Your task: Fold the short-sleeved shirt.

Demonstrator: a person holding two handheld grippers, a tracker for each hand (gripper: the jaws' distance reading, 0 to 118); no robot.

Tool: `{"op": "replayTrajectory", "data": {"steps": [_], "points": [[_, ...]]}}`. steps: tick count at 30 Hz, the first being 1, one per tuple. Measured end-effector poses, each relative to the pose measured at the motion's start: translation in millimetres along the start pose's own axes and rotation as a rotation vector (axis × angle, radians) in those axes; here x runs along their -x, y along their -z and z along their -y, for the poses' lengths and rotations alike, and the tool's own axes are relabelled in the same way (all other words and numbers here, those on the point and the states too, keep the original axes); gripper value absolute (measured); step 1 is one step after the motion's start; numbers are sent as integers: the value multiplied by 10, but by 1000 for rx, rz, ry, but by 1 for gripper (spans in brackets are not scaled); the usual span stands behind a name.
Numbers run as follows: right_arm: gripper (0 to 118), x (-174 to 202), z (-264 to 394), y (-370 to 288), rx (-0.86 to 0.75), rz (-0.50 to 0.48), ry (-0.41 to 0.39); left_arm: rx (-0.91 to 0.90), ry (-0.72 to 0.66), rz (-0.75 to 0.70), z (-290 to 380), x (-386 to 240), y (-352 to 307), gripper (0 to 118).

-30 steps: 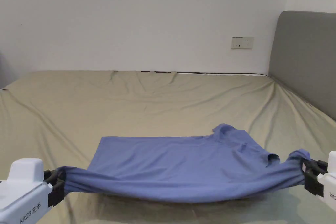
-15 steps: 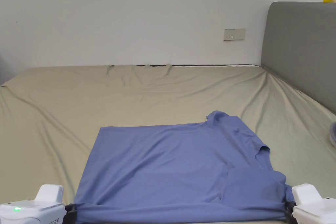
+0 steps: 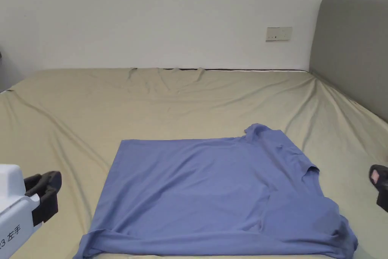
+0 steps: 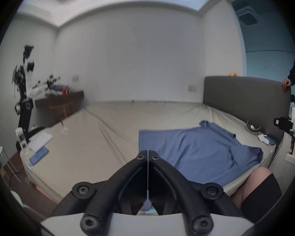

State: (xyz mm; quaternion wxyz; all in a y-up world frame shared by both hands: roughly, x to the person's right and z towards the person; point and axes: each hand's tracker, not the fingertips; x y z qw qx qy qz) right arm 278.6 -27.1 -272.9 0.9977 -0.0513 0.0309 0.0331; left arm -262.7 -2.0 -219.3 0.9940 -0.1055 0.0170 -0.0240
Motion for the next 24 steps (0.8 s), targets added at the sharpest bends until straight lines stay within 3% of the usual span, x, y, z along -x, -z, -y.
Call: {"op": "replayTrajectory", "data": {"steps": [1, 2, 3, 4, 5, 7, 11, 12, 14, 15, 19, 20, 22, 24], "points": [[0, 66, 35, -42, 65, 34, -29, -11, -23, 48, 1, 7, -52, 0], [0, 107, -13, -81, -50, 21, -75, -4, -35, 71, 9, 15, -61, 0], [0, 118, 69, -38, 48, -67, 13, 19, -40, 69, 23, 15, -29, 0], [0, 142, 148, -24, 116, -68, 70, 41, -43, 75, 45, 15, -1, 0], [0, 189, 106, -27, 25, -67, -30, 69, -37, 86, 112, 51, 90, 0], [0, 250, 176, 32, 114, -71, -11, 152, -36, 94, 235, 71, 196, 0], [0, 256, 233, 76, 134, -84, -24, 378, -96, 164, 547, 213, 630, 0], [0, 259, 272, 82, 156, -82, -11, 407, -93, 158, 671, 222, 744, 17], [0, 233, 286, 113, 182, -89, -14, 475, 14, 88, 871, 194, 1014, 81], [0, 235, 310, 121, 188, -87, -13, 532, 42, 82, 928, 201, 1129, 89], [0, 175, 385, 174, 234, -91, -5, 576, -10, 93, 1094, 240, 1403, 86], [0, 169, 406, 187, 245, -90, -4, 585, -12, 98, 1137, 237, 1461, 70], [0, 122, 442, 243, 276, -88, -2, 635, -16, 135, 1225, 221, 1539, 6], [0, 107, 502, 281, 304, -73, -11, 621, -33, 161, 1267, 212, 1535, 2]]}}
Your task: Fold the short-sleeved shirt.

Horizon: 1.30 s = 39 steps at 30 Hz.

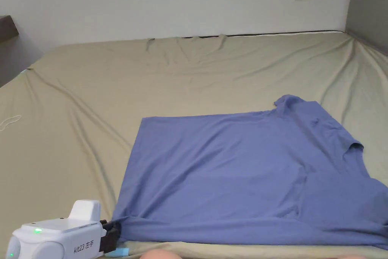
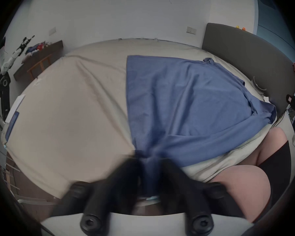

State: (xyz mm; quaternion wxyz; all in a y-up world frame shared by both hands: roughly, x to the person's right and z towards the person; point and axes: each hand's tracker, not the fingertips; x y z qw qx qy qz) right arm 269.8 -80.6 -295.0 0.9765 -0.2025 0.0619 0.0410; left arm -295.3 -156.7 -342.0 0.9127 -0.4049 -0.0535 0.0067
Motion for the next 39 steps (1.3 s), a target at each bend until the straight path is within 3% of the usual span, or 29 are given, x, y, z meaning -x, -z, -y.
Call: {"op": "replayTrajectory", "data": {"steps": [10, 11, 13, 14, 16, 18, 19, 21, 25, 29, 33, 39], "points": [[1, -275, 254, 426, 196, 28, 48, -138, -50, 13, -43, -10, -411, 1], [19, -307, 305, 459, 205, 12, 60, -139, -47, 14, -41, -22, -418, 1], [84, -324, 439, 572, 259, -6, 48, -136, -36, 8, -47, -114, -460, 1], [104, -305, 472, 618, 301, -7, 19, -132, -35, 7, -40, -127, -450, 1], [98, -282, 564, 742, 306, 1, -25, -116, -41, 5, -29, -148, -410, 1], [82, -259, 603, 878, 336, 16, -28, -103, -43, -1, -44, -166, -391, 1], [67, -273, 605, 929, 335, 20, -14, -98, -41, -3, -39, -180, -386, 1], [6, -318, 556, 948, 336, -27, -4, -93, -41, -5, -49, -175, -393, 1], [5, -269, 393, 781, 289, -33, -38, -100, -44, 1, -50, -183, -486, 1], [5, -311, 226, 699, 318, -44, 38, -82, -79, 19, -235, -127, -595, 1], [5, -391, -183, 936, 331, -43, -20, -22, -38, 15, -678, -40, -583, 1], [5, -481, -909, 1712, 360, -24, -83, 20, -114, 33, -1487, 176, -229, 1]]}}
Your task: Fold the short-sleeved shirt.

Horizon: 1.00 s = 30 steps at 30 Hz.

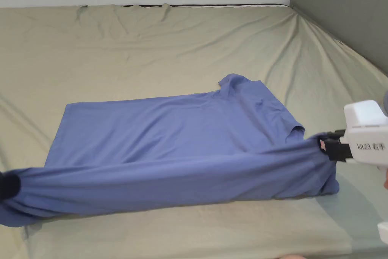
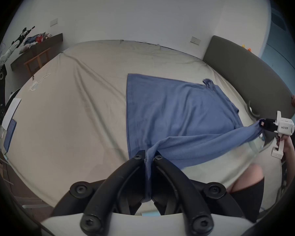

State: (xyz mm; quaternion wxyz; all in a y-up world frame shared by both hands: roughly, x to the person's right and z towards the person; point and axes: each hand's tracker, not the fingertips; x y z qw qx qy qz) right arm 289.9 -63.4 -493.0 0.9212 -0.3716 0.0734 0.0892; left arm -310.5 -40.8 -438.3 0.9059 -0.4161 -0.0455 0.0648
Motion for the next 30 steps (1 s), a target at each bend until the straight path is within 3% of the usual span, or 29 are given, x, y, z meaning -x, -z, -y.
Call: {"op": "replayTrajectory", "data": {"steps": [9, 11, 12, 13, 14, 15, 16, 21, 23, 26, 28, 29, 30], "points": [[5, 166, -360, 1018, 108, 82, -77, 75, 2, -95, -434, 10, 1067, 2], [10, 173, -276, 1183, 119, 100, -74, 81, 14, -115, -363, 21, 1249, 12], [25, 181, -194, 1233, 105, 133, -63, 79, 19, -132, -317, 25, 1310, 24], [53, 180, -114, 1266, 89, 178, -41, 56, 19, -174, -257, 38, 1344, 45], [90, 173, -5, 1284, 73, 236, -26, 24, 18, -190, -188, 65, 1331, 78], [105, 159, 59, 1272, 60, 257, -22, 11, 20, -192, -151, 84, 1324, 96], [107, 120, 141, 1208, 32, 268, -9, 2, 25, -186, -108, 111, 1262, 102], [106, -121, 324, 414, -224, 273, 207, -203, 65, -258, 90, 42, 538, 97], [103, -144, 316, 42, -289, 232, 251, -318, 105, -233, 208, -83, 142, 80], [96, -39, 431, -526, -392, 190, 265, -450, 172, -205, 471, -294, -401, 73], [60, 109, 566, -802, -436, 181, 229, -515, 187, -177, 713, -404, -674, 59], [29, 190, 660, -919, -436, 195, 220, -504, 187, -173, 809, -448, -757, 44], [13, 283, 748, -998, -443, 217, 197, -498, 186, -171, 903, -485, -815, 22]]}}
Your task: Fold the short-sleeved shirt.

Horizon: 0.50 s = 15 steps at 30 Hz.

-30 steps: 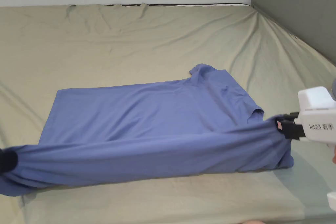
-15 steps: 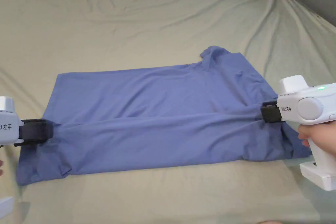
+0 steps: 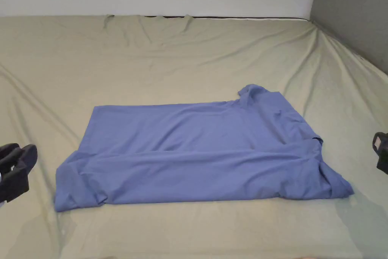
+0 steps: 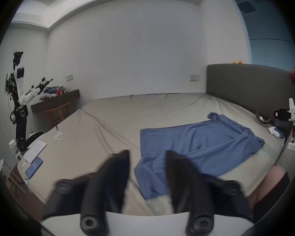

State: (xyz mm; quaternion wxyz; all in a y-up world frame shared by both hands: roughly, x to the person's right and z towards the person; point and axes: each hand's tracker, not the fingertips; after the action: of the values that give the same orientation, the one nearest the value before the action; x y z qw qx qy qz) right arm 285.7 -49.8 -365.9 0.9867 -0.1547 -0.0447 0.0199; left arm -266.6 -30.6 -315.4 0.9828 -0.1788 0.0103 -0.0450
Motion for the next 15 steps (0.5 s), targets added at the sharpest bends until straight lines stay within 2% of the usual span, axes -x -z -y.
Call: {"op": "replayTrajectory", "data": {"steps": [1, 2, 3, 4, 6, 7, 8, 11, 15], "points": [[11, 39, 54, -86, 6, 0, -3, 19, -6, 16, 42, -21, -47, 0], [10, 60, 111, -177, -5, -9, -30, 42, -26, 33, 92, -37, -107, 0], [7, 87, 223, -222, 52, -52, 4, 87, -40, 93, 172, -51, -139, 0], [2, 119, 271, -242, 67, -65, -2, 102, -37, 120, 243, -70, -144, 0], [0, 209, 309, -201, 118, -95, -105, 121, 0, 90, 459, -149, -129, 0], [0, 239, 334, -206, 140, -95, -118, 153, 8, 78, 538, -162, -93, 0], [0, 276, 318, -226, 80, -105, -134, 193, -1, 90, 642, -104, -36, 0], [0, 351, 285, -231, 86, -146, -96, 262, -30, 119, 721, -55, 85, 0], [0, 419, 316, -236, 78, -155, -157, 324, -108, 140, 712, 8, 286, 0]]}}
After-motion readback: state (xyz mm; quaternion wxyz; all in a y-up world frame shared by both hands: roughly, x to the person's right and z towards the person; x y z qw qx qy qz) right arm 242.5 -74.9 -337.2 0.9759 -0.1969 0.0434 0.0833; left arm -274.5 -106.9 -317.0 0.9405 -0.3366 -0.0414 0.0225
